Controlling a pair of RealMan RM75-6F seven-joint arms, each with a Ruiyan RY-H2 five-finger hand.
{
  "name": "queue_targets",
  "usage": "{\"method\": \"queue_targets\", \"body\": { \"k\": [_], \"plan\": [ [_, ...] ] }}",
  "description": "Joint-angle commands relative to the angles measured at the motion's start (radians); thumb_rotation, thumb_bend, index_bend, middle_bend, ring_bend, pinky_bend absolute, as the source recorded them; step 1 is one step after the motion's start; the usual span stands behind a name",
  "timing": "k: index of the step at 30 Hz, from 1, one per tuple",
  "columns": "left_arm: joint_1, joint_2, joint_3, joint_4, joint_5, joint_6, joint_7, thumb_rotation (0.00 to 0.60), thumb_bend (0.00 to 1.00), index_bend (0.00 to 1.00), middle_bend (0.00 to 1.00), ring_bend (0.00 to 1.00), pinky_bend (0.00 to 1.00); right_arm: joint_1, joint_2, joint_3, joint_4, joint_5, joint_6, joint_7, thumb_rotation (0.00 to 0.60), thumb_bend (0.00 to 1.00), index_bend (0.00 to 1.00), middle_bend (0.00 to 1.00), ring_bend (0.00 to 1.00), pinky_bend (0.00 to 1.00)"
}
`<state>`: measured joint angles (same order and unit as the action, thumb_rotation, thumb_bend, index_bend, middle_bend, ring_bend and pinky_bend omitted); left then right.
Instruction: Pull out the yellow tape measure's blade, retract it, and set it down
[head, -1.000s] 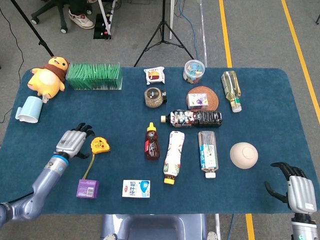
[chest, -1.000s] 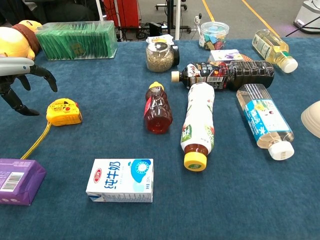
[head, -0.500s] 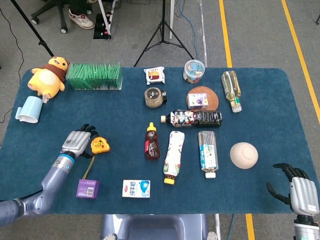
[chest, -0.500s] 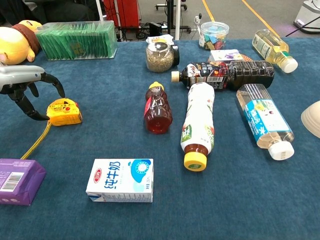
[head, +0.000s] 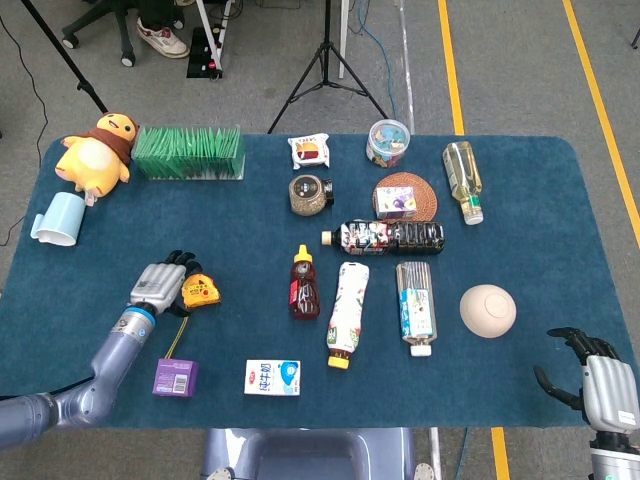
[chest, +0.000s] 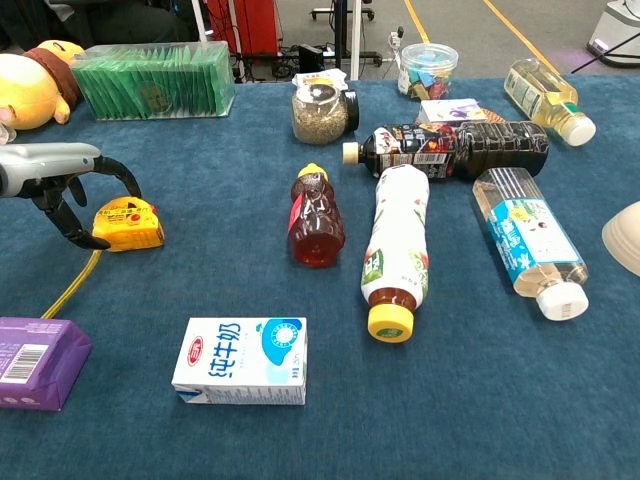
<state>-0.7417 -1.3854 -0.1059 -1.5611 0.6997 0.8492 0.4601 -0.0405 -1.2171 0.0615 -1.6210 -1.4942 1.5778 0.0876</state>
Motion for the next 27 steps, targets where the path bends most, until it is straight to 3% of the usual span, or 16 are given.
{"method": "queue_targets", "body": {
  "k": [1,6,19,27],
  "plan": [
    [-0.006,-0.011,0.003,0.013,-0.006,-0.004,-0.006,0.6,0.21,0.21,0.11,0.03,0.26,-0.003,0.001,0.0,0.001,0.004,0.001,0.003,0.549,0.29,0.32,0.34,0.38,0.27],
    [-0.01,-0.022,0.005,0.026,0.001,0.004,-0.015,0.6,0.22,0.26,0.13,0.07,0.31,-0.007,0.001,0.002,0.001,0.009,0.004,0.007,0.549,0.29,0.32,0.34,0.39,0.28],
    [-0.014,-0.037,0.006,0.052,0.053,0.024,-0.043,0.6,0.34,0.53,0.36,0.28,0.47,-0.003,0.005,0.005,-0.01,0.008,-0.005,0.008,0.548,0.29,0.32,0.34,0.39,0.3],
    [-0.041,0.025,-0.011,0.017,0.112,-0.008,-0.059,0.6,0.35,0.56,0.39,0.3,0.47,0.012,0.014,0.015,-0.036,-0.001,-0.012,0.002,0.548,0.29,0.32,0.35,0.39,0.31]
  ]
}}
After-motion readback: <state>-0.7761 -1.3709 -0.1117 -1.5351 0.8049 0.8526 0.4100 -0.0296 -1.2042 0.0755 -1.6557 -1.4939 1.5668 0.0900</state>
